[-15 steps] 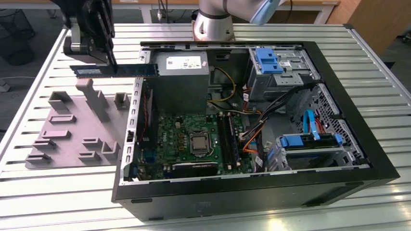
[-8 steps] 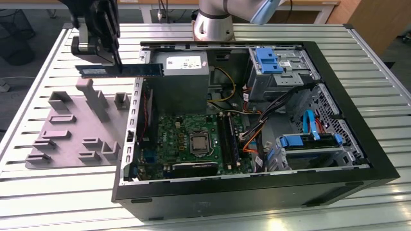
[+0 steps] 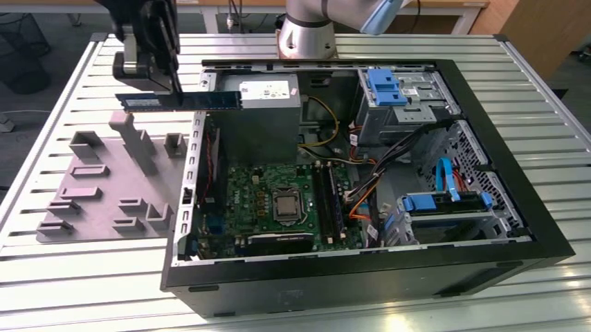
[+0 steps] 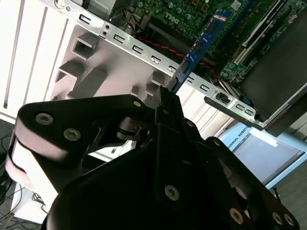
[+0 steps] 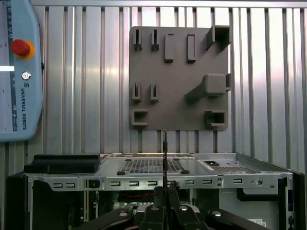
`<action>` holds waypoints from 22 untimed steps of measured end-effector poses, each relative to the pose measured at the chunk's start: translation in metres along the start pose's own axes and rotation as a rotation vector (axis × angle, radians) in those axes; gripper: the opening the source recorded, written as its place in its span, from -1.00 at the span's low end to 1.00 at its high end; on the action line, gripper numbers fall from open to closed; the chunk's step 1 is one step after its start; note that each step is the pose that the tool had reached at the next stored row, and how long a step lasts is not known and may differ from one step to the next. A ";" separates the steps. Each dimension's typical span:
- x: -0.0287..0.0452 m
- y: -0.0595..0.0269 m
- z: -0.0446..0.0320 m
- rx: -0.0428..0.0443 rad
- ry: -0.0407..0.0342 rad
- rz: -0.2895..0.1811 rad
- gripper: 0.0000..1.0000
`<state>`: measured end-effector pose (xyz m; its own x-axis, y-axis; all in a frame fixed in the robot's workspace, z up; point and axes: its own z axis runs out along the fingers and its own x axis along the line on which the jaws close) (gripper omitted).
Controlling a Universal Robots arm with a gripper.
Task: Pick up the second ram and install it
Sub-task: 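Pick up the second ram and move it above second insertion slot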
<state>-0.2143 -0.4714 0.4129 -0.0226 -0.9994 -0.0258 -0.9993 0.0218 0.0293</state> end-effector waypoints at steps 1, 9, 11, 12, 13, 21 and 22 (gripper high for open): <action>0.0000 -0.0003 0.0000 -0.0001 0.0001 0.000 -0.73; -0.0001 -0.0020 -0.0001 -0.0001 0.0000 0.000 -0.73; -0.0001 -0.0024 -0.0001 0.0000 0.0000 0.000 -0.73; -0.0001 -0.0026 -0.0001 0.0000 0.0000 0.000 -0.73; -0.0001 -0.0028 -0.0001 0.0000 0.0000 0.000 -0.73; -0.0001 -0.0045 -0.0002 -0.0001 0.0001 0.000 -0.73; -0.0001 -0.0047 -0.0002 0.0000 0.0001 0.000 -0.73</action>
<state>-0.2096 -0.4714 0.4130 -0.0225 -0.9994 -0.0258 -0.9993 0.0217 0.0293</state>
